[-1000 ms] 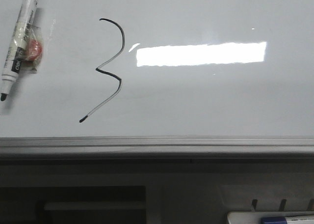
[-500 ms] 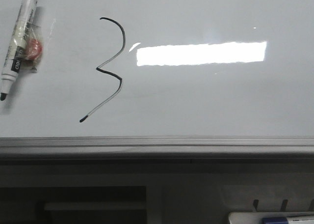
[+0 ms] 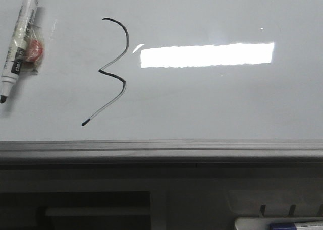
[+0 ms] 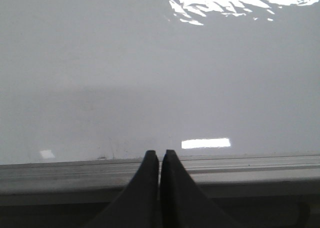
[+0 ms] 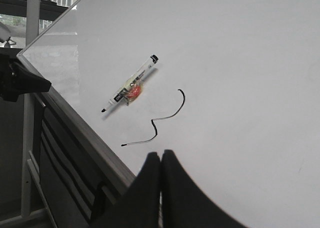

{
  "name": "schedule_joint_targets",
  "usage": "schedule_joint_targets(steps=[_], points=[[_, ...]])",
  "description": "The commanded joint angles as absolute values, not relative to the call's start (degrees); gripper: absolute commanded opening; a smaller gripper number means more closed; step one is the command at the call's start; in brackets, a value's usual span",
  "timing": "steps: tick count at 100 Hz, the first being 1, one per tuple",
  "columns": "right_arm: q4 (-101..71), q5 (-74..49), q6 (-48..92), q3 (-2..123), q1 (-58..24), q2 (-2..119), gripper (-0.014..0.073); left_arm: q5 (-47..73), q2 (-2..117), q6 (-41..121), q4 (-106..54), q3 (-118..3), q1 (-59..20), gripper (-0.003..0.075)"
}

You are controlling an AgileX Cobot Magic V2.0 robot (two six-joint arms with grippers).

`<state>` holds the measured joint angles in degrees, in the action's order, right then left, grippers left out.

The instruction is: Write number 3 on whiteboard

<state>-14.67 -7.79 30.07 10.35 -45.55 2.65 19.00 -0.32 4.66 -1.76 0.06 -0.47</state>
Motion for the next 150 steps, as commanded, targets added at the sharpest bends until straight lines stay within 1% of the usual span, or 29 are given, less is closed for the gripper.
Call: schedule_joint_targets(steps=[1,8,15,23,31,50,76,83,95,105,117,121,128,139,150], points=[[-14.9,-2.0,30.0,11.9,-45.3,3.1,-0.0047,15.7,-1.7,4.0,-1.7,0.7,-0.3,-0.0020],[-14.9,-1.3,29.7,11.9,-45.3,3.1,-0.0047,15.7,-1.7,4.0,-1.7,0.7,-0.3,-0.0020],[-11.6,-0.8,26.2,11.9,-44.9,3.1,-0.0047,15.7,-1.7,4.0,-1.7,0.7,-0.3,-0.0021],[-7.1,-0.8,19.2,11.9,-42.8,3.1,-0.0047,15.7,-1.7,4.0,-1.7,0.7,-0.3,-0.0020],[-5.9,-0.8,17.7,11.9,-39.8,3.1,-0.0047,15.7,-1.7,4.0,-1.7,0.7,-0.3,-0.0020],[-1.2,-0.7,17.6,11.9,-27.7,3.1,-0.0047,15.7,-1.7,4.0,-1.7,0.7,-0.3,-0.0020],[1.1,-1.9,17.6,11.5,-6.9,3.1,-0.0047,15.7,-1.7,4.0,-1.7,0.7,-0.3,-0.0020],[0.7,-1.9,17.6,10.3,-2.5,3.1,-0.0047,15.7,-1.7,4.0,-1.7,0.7,-0.3,-0.0020],[0.4,-1.8,17.3,6.7,2.5,3.1,-0.0047,15.7,-1.7,4.0,-1.7,0.7,-0.3,-0.0020],[-1.3,-1.6,17.3,3.1,4.4,2.6,-0.0047,15.7,-1.7,4.0,-1.7,0.7,-0.3,-0.0020],[-4.1,0.0,17.3,-2.4,4.6,0.5,-0.0047,15.7,-1.7,4.0,-1.7,0.7,-0.3,-0.0020],[-5.0,-4.9,17.3,-2.1,4.6,-0.5,-0.0047,15.7,-1.7,4.0,-1.7,0.7,-0.3,-0.0020],[-5.1,-7.4,17.3,-2.2,4.6,-1.4,-0.0047,15.7,-1.6,4.0,-1.7,0.7,-0.3,-0.0020],[-5.1,-8.3,16.8,-2.2,4.6,-1.4,-0.0047,15.7,-1.6,4.0,-1.7,0.7,-0.3,-0.0020],[-3.9,-10.0,11.3,-2.2,4.6,-1.4,-0.0047,15.7,-1.6,4.0,-1.7,0.7,-0.3,-0.0020]])
